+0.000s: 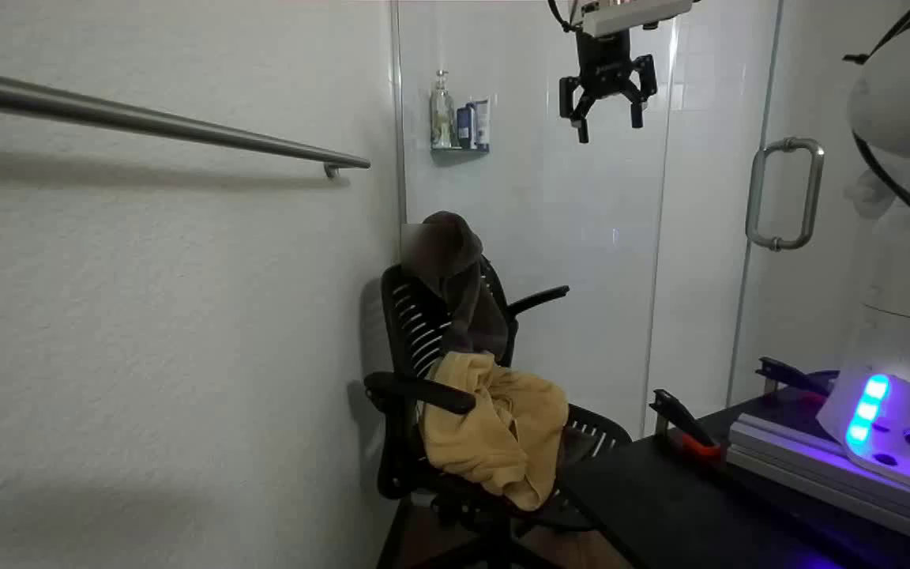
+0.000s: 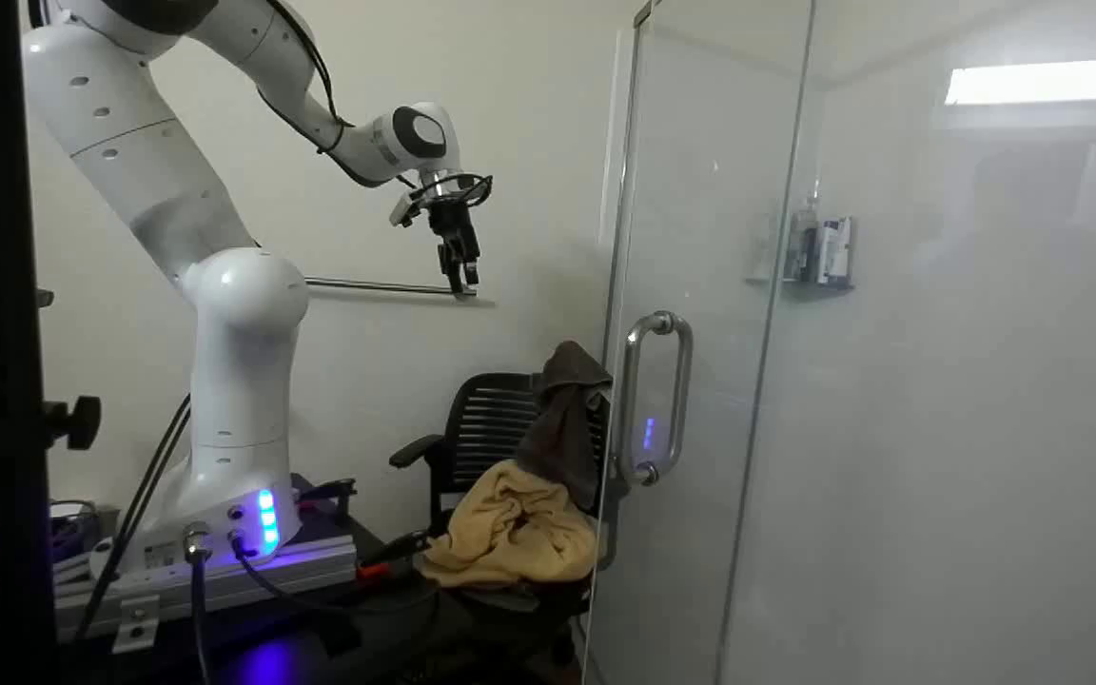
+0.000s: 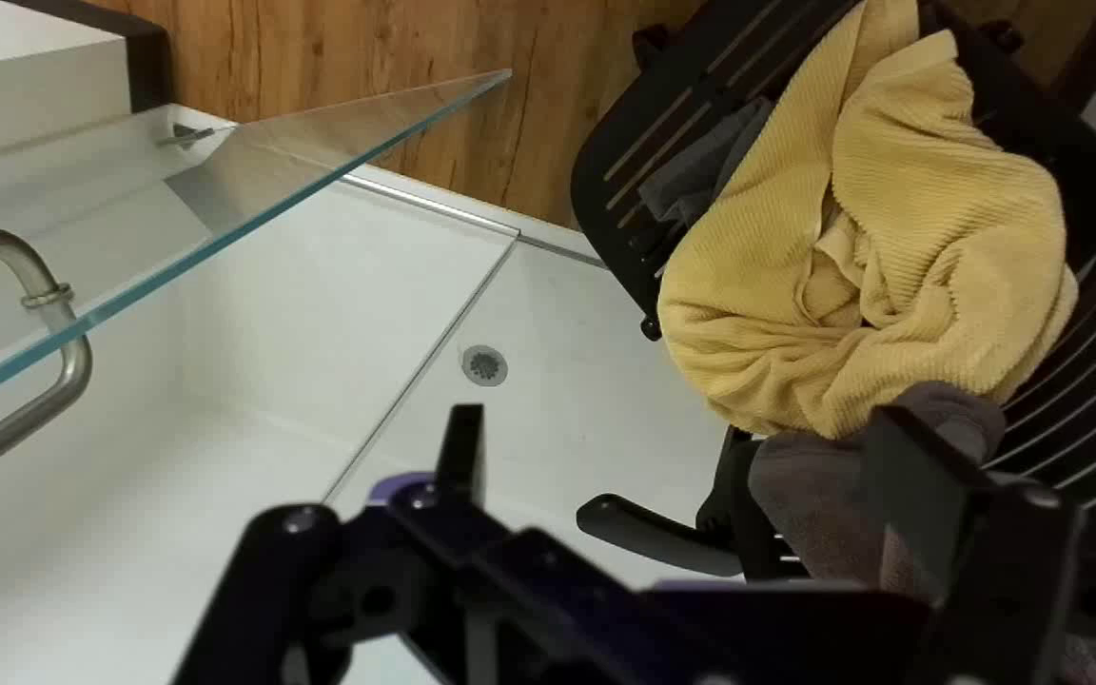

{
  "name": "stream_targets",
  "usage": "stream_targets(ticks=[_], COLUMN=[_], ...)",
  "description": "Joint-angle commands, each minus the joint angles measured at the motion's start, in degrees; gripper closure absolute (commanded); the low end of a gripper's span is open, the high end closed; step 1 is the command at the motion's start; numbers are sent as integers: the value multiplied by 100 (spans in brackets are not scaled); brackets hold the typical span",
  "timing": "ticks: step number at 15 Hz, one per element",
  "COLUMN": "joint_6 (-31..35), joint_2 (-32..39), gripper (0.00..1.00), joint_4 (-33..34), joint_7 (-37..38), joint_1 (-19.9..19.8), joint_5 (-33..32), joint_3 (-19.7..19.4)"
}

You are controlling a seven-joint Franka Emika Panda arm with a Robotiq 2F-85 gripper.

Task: Remove the towel from the backrest of the chair and put it on the sink

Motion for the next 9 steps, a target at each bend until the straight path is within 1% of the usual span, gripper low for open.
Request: stream_targets(ticks=[1, 4, 5, 6, 7, 9], joint_6=[-25, 304, 255, 44, 180, 173], joint_2=[26, 500, 677, 799, 346, 602], gripper=[0, 0, 0, 0, 0, 0], joint_4=[14, 299, 443, 596, 228, 402], joint_7=[56, -721, -776, -556, -511, -512], joint_1=[123, 191, 139, 16, 164, 141], joint_5=[-68, 74, 53, -127, -58, -98], joint_3=[-103, -545, -596, -513, -543, -614])
